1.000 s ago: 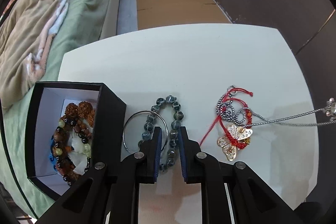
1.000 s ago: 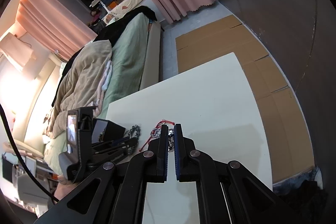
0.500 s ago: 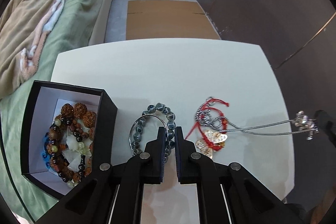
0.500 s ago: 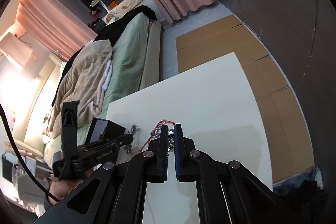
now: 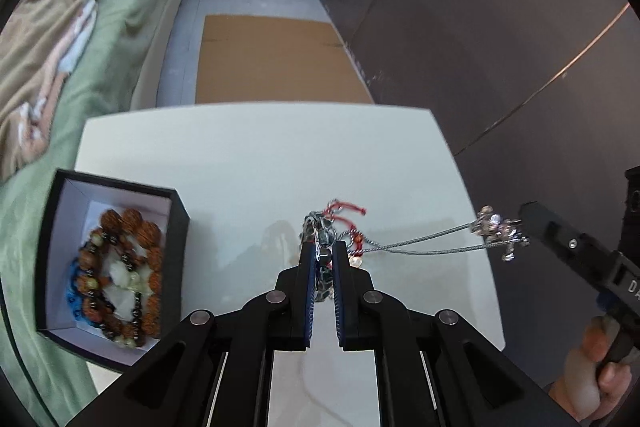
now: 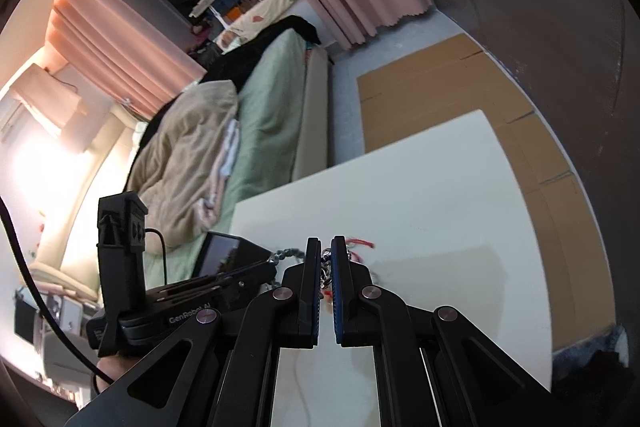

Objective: Organize jewelry
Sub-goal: 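Lift the grey bead bracelet with left tool while right tool lifts the silver chain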

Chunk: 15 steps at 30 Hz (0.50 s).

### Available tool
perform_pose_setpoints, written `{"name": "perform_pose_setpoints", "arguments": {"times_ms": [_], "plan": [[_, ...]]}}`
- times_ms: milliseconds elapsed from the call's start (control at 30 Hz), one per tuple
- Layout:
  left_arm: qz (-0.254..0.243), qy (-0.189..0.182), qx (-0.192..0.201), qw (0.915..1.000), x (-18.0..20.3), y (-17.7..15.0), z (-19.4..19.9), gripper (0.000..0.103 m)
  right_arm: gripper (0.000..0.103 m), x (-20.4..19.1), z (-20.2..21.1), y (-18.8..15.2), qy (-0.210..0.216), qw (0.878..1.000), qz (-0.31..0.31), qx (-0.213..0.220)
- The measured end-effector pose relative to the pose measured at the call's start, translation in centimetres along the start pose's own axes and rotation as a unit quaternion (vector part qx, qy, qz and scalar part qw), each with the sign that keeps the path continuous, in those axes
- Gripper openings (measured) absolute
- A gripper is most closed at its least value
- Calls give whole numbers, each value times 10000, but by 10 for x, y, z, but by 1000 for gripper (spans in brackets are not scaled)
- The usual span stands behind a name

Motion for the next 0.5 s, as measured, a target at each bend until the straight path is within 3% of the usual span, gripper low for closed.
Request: {"name": "perform_pose_setpoints", "arguments": {"times_ms": [500], "plan": [[284,0,752,9968,-42,44,63,8,6,-94,12,27,783,9954,108,533]]}}
Point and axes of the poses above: each gripper's, at about its wrist camera, not at the fingertips, and z roughly against the way its jaws point, x to its right, y to its top, the point moved 10 cm from there along -z, roughly the way its jaws point, and after that the axes turned 15 degrees about x, right-handed, at the moved point
